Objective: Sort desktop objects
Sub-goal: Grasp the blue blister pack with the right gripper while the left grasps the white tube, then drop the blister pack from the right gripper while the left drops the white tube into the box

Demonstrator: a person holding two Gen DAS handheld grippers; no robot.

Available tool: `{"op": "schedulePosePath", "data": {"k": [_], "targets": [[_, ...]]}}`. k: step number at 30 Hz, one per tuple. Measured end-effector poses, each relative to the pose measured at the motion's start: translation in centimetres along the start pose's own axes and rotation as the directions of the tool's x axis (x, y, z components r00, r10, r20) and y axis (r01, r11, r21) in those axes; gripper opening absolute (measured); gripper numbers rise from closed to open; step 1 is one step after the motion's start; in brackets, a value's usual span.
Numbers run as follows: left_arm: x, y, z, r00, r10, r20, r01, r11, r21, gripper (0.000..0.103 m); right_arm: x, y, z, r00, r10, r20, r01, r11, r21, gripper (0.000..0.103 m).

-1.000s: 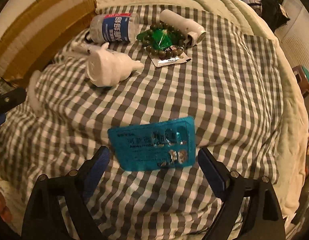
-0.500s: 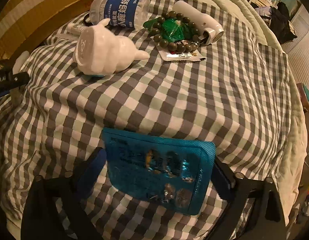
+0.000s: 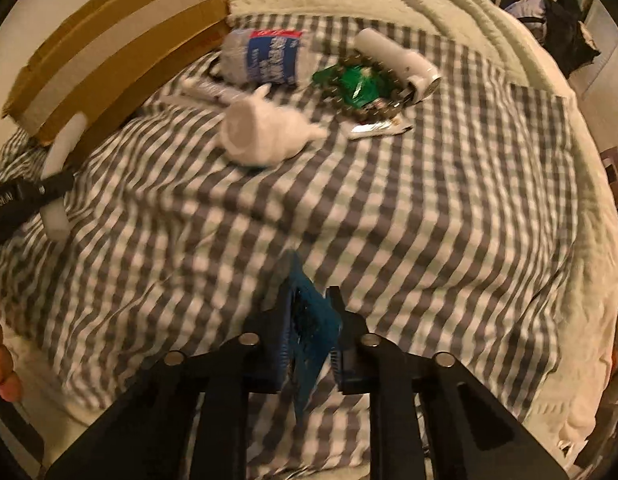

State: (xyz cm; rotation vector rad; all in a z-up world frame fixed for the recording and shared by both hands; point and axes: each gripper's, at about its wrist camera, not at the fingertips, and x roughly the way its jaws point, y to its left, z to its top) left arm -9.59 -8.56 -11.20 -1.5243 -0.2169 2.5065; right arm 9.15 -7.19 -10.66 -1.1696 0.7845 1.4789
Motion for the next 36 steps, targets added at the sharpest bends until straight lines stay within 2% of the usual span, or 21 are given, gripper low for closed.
{"op": "schedulePosePath", "data": {"k": [4,5,7,14,19,24,26,29,32,34,36], "targets": [[-1.2,0.2,-0.6,1.0,-0.018,0.005,0.018,1.0,0.006,0.01,1.6,-0.4,-2.0,0.998,0.009,-0.064,-0.006,0.999,0.04,0.012],[-1.4,0.4,-0.7,1.0,-0.031,0.005,0.031,1.0,0.004,0.01,1.5,-0.6,-2.2,0.998,0.032,-0.056,-0.029,0.998,0.064,0.008],[-2.0,0.5,-0.6,0.998,-0.067,0.006,0.067,0.998,-0.002,0.009,1.1,-1.1,-1.8,0.998,0.043,-0.043,-0.04,0.996,0.084,0.008],[-5.0,-0.7,1.9,0.982,-0.176,0.069,0.176,0.984,0.01,0.009,-5.4,-0.2,0.9,0.99,0.106,0.093,-0.111,0.993,0.046,0.008],[-8.7,-2.0,5.1,0.965,-0.232,0.119,0.23,0.973,0.034,0.009,-10.4,2.1,5.3,0.975,0.158,0.158,-0.155,0.987,-0.029,0.008],[-14.6,-3.1,11.7,0.956,-0.206,0.209,0.183,0.975,0.124,0.009,-17.7,5.0,12.4,0.948,0.219,0.229,-0.197,0.974,-0.114,0.008],[-16.8,-2.9,15.1,0.956,-0.167,0.243,0.132,0.98,0.152,0.009,-20.0,6.2,15.0,0.938,0.244,0.245,-0.217,0.967,-0.132,0.008],[-18.2,-1.8,18.7,0.954,-0.13,0.271,0.09,0.984,0.155,0.009,-23.8,9.5,19.6,0.912,0.286,0.295,-0.233,0.951,-0.201,0.008],[-17.5,-0.3,20.6,0.953,-0.09,0.289,0.052,0.989,0.137,0.009,-24.4,12.1,22.2,0.892,0.325,0.313,-0.248,0.933,-0.262,0.008],[-15.5,1.2,21.4,0.961,-0.097,0.258,0.079,0.994,0.08,0.009,-23.1,13.5,23.8,0.878,0.365,0.311,-0.286,0.919,-0.272,0.008],[-13.0,2.5,22.1,0.976,-0.086,0.201,0.084,0.996,0.02,0.009,-20.7,14.6,25.1,0.878,0.386,0.283,-0.319,0.913,-0.254,0.008]]}}
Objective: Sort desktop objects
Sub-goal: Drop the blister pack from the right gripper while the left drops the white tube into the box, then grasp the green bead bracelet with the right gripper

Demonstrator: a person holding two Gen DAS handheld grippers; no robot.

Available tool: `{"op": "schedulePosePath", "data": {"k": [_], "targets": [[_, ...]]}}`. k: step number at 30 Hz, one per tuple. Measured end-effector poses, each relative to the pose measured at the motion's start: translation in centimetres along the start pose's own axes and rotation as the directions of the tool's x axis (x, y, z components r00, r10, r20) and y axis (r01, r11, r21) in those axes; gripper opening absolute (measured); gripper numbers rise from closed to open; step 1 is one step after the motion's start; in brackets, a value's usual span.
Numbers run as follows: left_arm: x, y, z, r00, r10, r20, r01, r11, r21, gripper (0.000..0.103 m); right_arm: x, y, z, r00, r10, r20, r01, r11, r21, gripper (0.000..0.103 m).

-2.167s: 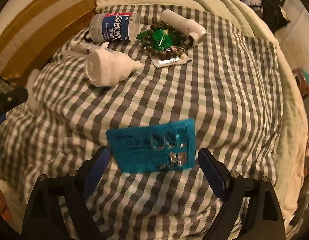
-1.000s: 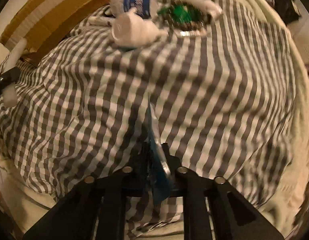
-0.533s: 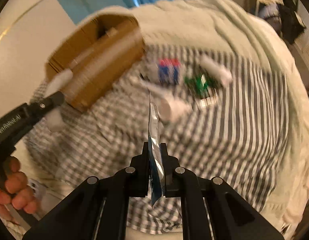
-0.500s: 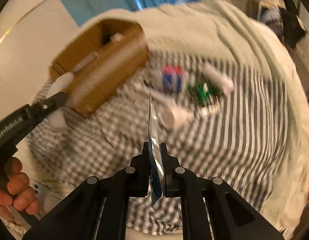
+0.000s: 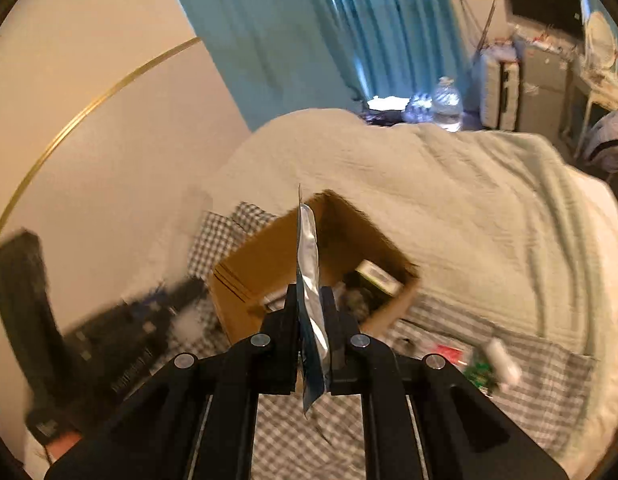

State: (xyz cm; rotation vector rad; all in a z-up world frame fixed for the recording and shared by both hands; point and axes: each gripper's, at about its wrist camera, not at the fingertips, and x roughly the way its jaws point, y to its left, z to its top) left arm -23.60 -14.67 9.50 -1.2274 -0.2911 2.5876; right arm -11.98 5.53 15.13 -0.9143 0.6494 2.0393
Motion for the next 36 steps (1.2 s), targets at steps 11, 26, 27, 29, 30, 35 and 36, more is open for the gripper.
{"op": "schedulePosePath", "data": {"k": [11,26,27,29,30,35,36], "targets": [[4.7,5.0,0.5,0.995,0.079,-0.055,-0.085,0.989,-0.121,0.025,7.3,0.1,1.4,0.998,0.07,0.006,-0.07,0.994,0.083,0.058],[-2.4,1.7,-1.1,0.99,0.092,0.103,-0.079,0.99,-0.121,0.096,-4.8,-2.8,-0.6,0.986,-0.114,0.125,0.115,0.993,0.005,0.058],[-2.9,0.8,-1.4,0.989,0.092,0.113,-0.081,0.992,-0.098,0.097,-5.9,-3.2,-1.1,0.983,-0.131,0.13,0.132,0.991,0.002,0.058],[-3.7,-1.2,-2.2,0.988,0.091,0.128,-0.084,0.995,-0.053,0.1,-8.1,-4.6,-2.5,0.976,-0.171,0.134,0.173,0.985,-0.003,0.058],[-4.0,-2.1,-2.7,0.987,0.092,0.133,-0.089,0.996,-0.03,0.101,-8.6,-5.2,-2.9,0.974,-0.185,0.132,0.187,0.982,-0.002,0.058],[-4.0,-6.8,-5.2,0.987,0.106,0.121,-0.116,0.991,0.073,0.102,-10.4,-10.4,-6.6,0.963,-0.258,0.079,0.253,0.965,0.063,0.058],[-3.6,-8.0,-6.0,0.988,0.109,0.107,-0.119,0.989,0.088,0.102,-10.6,-11.5,-7.4,0.962,-0.264,0.069,0.257,0.962,0.088,0.058]]}}
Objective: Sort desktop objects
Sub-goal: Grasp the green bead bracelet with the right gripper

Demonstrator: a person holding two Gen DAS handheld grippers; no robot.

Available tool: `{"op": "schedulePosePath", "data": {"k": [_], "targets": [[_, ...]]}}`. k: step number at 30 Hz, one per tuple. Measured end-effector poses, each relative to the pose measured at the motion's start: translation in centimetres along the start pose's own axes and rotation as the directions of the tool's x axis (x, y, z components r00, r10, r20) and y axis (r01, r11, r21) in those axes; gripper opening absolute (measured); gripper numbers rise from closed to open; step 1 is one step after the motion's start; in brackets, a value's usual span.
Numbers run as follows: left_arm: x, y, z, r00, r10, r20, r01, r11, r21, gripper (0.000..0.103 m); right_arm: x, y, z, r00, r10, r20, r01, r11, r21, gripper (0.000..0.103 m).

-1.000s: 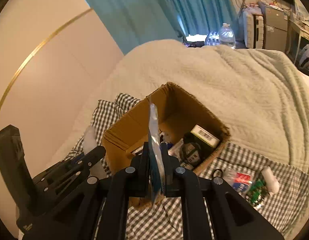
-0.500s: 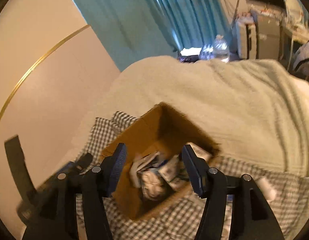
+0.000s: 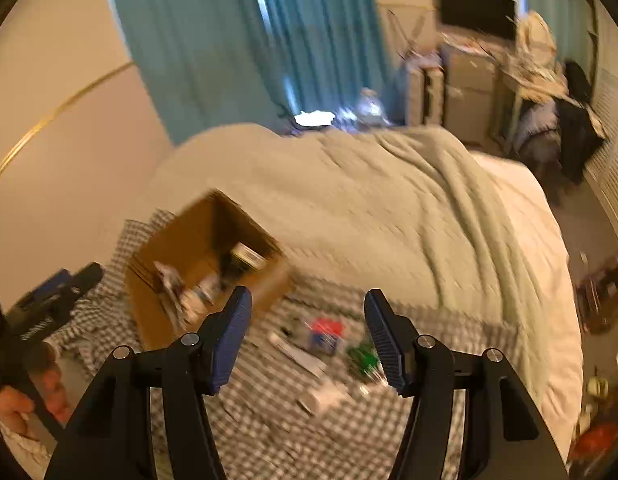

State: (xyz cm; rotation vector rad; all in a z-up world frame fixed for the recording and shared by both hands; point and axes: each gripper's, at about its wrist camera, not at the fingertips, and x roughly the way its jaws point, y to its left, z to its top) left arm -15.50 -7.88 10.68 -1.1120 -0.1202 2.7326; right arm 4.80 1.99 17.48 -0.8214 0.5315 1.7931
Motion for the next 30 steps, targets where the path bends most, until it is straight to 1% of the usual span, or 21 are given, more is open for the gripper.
{"op": "schedulePosePath", "data": {"k": [2,4,6,8,10,11,12,14,16,20,22,23,24,26,27,28,29,30], "targets": [[0.4,-1.4,-1.2,1.0,-0.009,-0.025,0.009,1.0,0.008,0.102,0.3,-2.5,-1.6,1.0,-0.017,-0.008,0.017,0.999,0.051,0.058],[0.8,-2.8,-3.2,0.999,-0.04,-0.035,0.039,0.999,-0.014,0.102,0.7,-4.0,-2.6,0.999,-0.03,-0.011,0.031,0.996,0.079,0.058],[1.9,-4.4,-5.9,0.996,-0.071,-0.059,0.069,0.997,-0.022,0.102,1.3,-6.0,-4.3,0.999,-0.024,-0.021,0.026,0.991,0.132,0.058],[3.3,-5.9,-8.3,0.993,-0.072,-0.09,0.072,0.997,0.003,0.102,2.1,-7.3,-5.7,0.999,-0.025,-0.03,0.03,0.986,0.161,0.058],[4.5,-6.8,-10.5,0.992,-0.064,-0.109,0.067,0.998,0.019,0.102,3.6,-8.2,-7.4,0.997,-0.047,-0.058,0.056,0.986,0.157,0.058],[5.7,-7.4,-12.0,0.99,-0.056,-0.131,0.06,0.998,0.026,0.102,4.3,-8.5,-8.0,0.996,-0.058,-0.074,0.068,0.987,0.146,0.058],[6.3,-7.9,-12.9,0.988,-0.049,-0.145,0.055,0.998,0.031,0.102,5.5,-8.7,-8.7,0.992,-0.079,-0.102,0.092,0.988,0.123,0.058],[8.2,-8.7,-15.0,0.983,-0.044,-0.178,0.054,0.997,0.05,0.102,7.0,-9.2,-9.4,0.986,-0.094,-0.139,0.108,0.99,0.093,0.058],[9.6,-9.5,-16.3,0.978,-0.039,-0.203,0.053,0.997,0.064,0.102,8.2,-9.5,-9.8,0.984,-0.103,-0.149,0.115,0.991,0.073,0.058],[12.7,-11.2,-18.8,0.968,-0.045,-0.249,0.072,0.992,0.1,0.102,11.1,-10.4,-10.4,0.98,-0.093,-0.178,0.106,0.992,0.062,0.058],[14.2,-12.2,-19.8,0.961,-0.034,-0.274,0.071,0.989,0.126,0.102,13.4,-11.1,-11.0,0.976,-0.072,-0.207,0.091,0.992,0.087,0.058],[15.3,-12.8,-20.5,0.956,-0.018,-0.292,0.065,0.986,0.151,0.102,14.6,-11.4,-11.3,0.972,-0.068,-0.224,0.092,0.991,0.099,0.058],[16.0,-13.0,-20.9,0.953,-0.004,-0.302,0.058,0.983,0.171,0.102,15.5,-11.5,-11.5,0.971,-0.073,-0.229,0.101,0.989,0.11,0.057],[17.5,-13.7,-21.7,0.95,0.026,-0.312,0.044,0.976,0.214,0.102,17.3,-12.1,-12.0,0.968,-0.053,-0.245,0.091,0.985,0.149,0.042],[18.2,-14.0,-22.0,0.947,0.026,-0.319,0.05,0.972,0.229,0.098,18.8,-12.7,-12.3,0.964,-0.022,-0.266,0.074,0.98,0.185,0.041],[18.8,-14.1,-22.2,0.944,0.021,-0.328,0.059,0.971,0.233,0.089,19.6,-12.9,-12.5,0.961,-0.015,-0.277,0.074,0.977,0.202,0.041],[19.4,-14.2,-22.3,0.941,0.019,-0.339,0.065,0.969,0.237,0.085,20.4,-13.2,-12.7,0.959,-0.009,-0.284,0.073,0.974,0.215,0.04],[20.0,-14.4,-22.3,0.942,0.021,-0.336,0.065,0.968,0.242,0.079,21.3,-13.4,-12.9,0.957,0.002,-0.29,0.068,0.971,0.229,0.04]]}}
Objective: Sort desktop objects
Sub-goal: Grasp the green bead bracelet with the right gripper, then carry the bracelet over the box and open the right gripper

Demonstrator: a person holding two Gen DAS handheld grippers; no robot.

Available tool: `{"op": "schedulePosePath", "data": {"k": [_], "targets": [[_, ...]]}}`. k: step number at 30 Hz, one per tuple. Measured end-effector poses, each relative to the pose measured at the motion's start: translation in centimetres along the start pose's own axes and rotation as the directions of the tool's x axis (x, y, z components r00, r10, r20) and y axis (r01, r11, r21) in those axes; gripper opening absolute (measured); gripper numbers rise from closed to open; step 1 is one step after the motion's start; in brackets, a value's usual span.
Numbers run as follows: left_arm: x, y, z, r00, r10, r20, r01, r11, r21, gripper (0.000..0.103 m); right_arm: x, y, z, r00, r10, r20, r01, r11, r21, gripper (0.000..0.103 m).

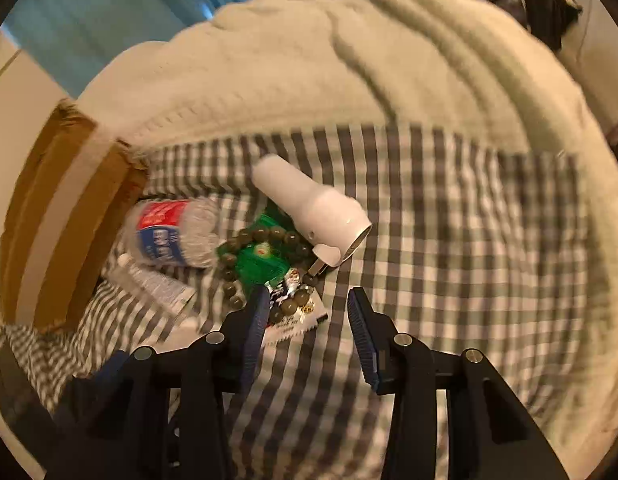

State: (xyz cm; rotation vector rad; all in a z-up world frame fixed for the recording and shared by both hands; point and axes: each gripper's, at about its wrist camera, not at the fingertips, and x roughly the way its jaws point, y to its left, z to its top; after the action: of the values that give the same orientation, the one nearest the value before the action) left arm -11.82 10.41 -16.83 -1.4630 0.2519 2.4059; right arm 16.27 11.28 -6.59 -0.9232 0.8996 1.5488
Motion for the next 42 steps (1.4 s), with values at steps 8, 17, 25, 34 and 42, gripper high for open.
{"op": "schedulePosePath", "data": {"k": [8,17,25,34,42], "targets": [[1.3,0.1,1.5,0.998,-0.058,0.032,0.058,0.998,-0.014,0.052,4.8,1.3,-0.5,1.0,0.023,-0.002,-0.023,0.999,-0.027,0.019],[-1.2,1.5,1.6,0.997,-0.078,0.027,0.081,0.991,-0.104,0.052,-0.4,2.2,-2.0,0.996,-0.082,0.034,0.085,0.991,-0.1,0.011],[-9.0,5.1,2.4,0.99,-0.1,0.102,0.111,0.988,-0.111,0.051,-10.4,6.1,-4.0,0.974,-0.154,0.163,0.187,0.959,-0.211,0.011],[-21.3,12.9,8.3,0.975,-0.122,0.184,0.144,0.984,-0.108,0.034,-21.8,18.1,-4.1,0.94,-0.082,0.33,0.209,0.905,-0.37,0.011],[-25.0,19.0,10.5,0.968,-0.109,0.226,0.144,0.979,-0.145,0.034,-24.4,29.5,-5.0,0.921,0.071,0.383,0.148,0.847,-0.511,0.011]]}}
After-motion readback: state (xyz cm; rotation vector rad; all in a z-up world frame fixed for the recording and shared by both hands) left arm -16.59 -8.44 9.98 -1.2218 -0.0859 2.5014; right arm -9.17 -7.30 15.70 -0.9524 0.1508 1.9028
